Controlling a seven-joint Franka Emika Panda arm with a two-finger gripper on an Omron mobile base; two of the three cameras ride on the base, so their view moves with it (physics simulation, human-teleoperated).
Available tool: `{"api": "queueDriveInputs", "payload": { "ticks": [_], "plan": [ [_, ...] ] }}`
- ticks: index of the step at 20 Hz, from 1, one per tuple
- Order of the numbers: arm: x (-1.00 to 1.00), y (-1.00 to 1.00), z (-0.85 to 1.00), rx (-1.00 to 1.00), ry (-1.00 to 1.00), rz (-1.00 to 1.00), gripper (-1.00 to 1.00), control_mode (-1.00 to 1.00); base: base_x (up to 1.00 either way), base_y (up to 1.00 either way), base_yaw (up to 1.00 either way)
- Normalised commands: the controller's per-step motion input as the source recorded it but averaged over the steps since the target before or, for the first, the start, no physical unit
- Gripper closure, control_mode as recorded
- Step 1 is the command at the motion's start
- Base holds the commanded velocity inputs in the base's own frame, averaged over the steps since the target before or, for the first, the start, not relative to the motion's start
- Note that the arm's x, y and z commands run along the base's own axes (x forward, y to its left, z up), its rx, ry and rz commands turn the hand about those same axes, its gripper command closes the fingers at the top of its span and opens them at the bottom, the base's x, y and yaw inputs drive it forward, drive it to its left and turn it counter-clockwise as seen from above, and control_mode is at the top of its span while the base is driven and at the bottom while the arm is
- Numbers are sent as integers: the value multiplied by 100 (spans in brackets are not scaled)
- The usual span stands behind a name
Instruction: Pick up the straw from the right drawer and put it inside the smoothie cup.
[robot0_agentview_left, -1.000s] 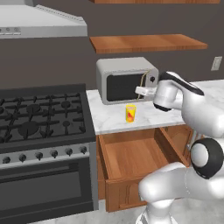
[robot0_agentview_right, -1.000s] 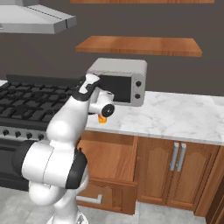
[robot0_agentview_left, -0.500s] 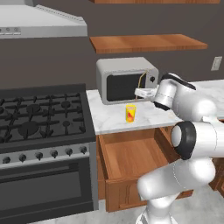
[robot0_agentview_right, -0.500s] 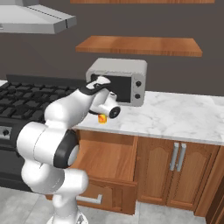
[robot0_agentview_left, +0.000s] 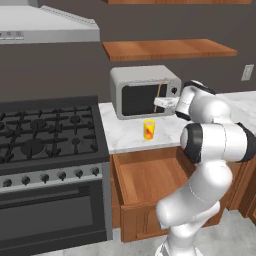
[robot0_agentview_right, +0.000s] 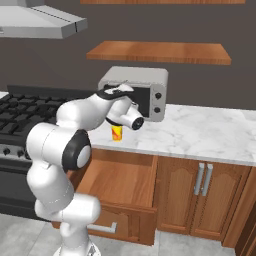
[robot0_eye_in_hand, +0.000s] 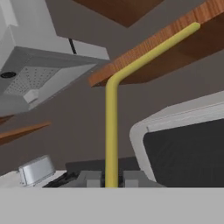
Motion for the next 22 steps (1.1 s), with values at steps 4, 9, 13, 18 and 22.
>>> {"api": "queueDriveInputs", "payload": {
  "ticks": [4,9,13,18,22],
  "plan": [
    [14,0,-18,-6,-14,3,100,-100,0,0,0],
    [9,0,-20,-9,-17,5,100,-100,0,0,0],
    [9,0,-19,-12,-14,5,100,-100,0,0,0],
    [7,0,-4,-13,-2,4,100,-100,0,0,0],
    [12,0,0,-7,0,3,100,-100,0,0,0]
  ]
}}
